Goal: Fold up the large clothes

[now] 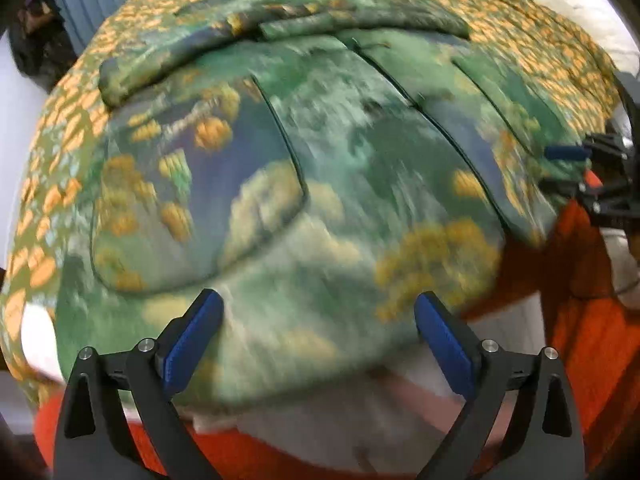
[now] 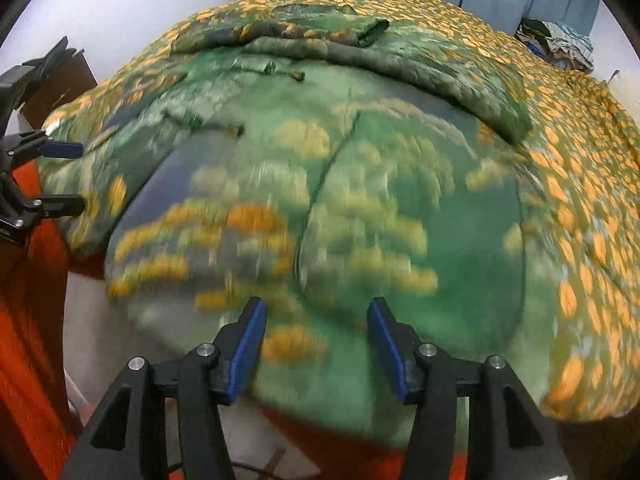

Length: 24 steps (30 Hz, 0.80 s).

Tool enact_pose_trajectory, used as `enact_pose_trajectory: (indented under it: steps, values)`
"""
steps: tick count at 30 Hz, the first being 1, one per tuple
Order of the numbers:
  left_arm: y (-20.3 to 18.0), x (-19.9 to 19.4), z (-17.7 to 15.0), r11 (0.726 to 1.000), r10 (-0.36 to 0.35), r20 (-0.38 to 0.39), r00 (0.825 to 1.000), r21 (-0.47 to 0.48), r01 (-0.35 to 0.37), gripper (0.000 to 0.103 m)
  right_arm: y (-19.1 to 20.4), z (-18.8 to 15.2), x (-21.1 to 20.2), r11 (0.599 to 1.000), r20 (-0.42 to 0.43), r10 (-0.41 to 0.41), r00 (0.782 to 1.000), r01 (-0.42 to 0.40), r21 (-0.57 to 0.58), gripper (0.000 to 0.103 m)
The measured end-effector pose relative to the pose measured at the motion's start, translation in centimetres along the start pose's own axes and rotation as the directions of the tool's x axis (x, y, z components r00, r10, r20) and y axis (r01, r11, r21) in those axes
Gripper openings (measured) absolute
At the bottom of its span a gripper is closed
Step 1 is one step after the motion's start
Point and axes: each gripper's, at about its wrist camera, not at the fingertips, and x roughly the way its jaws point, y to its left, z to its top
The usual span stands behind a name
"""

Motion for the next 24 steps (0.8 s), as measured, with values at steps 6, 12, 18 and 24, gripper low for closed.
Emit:
enact_pose_trajectory:
  steps: [6, 12, 18, 24]
  values:
    - [0.8, -4.1, -0.3, 0.995, -0.060, 0.089, 0.994, -0.072, 0.066, 0.097, -0.5, 0.1, -3.0, 0.999, 0.098, -0.030, 0.995, 0.028, 0.021, 0.055]
    - [7.5, -5.3, 2.2, 0.964, 0.039, 0.195, 0.980, -0.267, 0.015, 0.097, -2.0, 1.5, -1.9, 0.985, 0.128, 0.024, 0.992, -0.046, 0.169, 0.055]
    - [15.3, -3.4, 1.6, 0.881, 0.030, 0.158, 0.987, -0.470, 0.048, 0.097, -8.0, 0.7, -3.7, 0.938, 0.166, 0.003, 0.986, -0.061, 0.342, 0.064]
    - [15.1, -0.5, -0.3, 0.870, -0.095, 0.151, 0.984, -0.468, 0.156, 0.097, -14.6, -2.5, -2.4, 0.907, 0.049, 0.036, 0.998, -0.053, 0.418, 0.066]
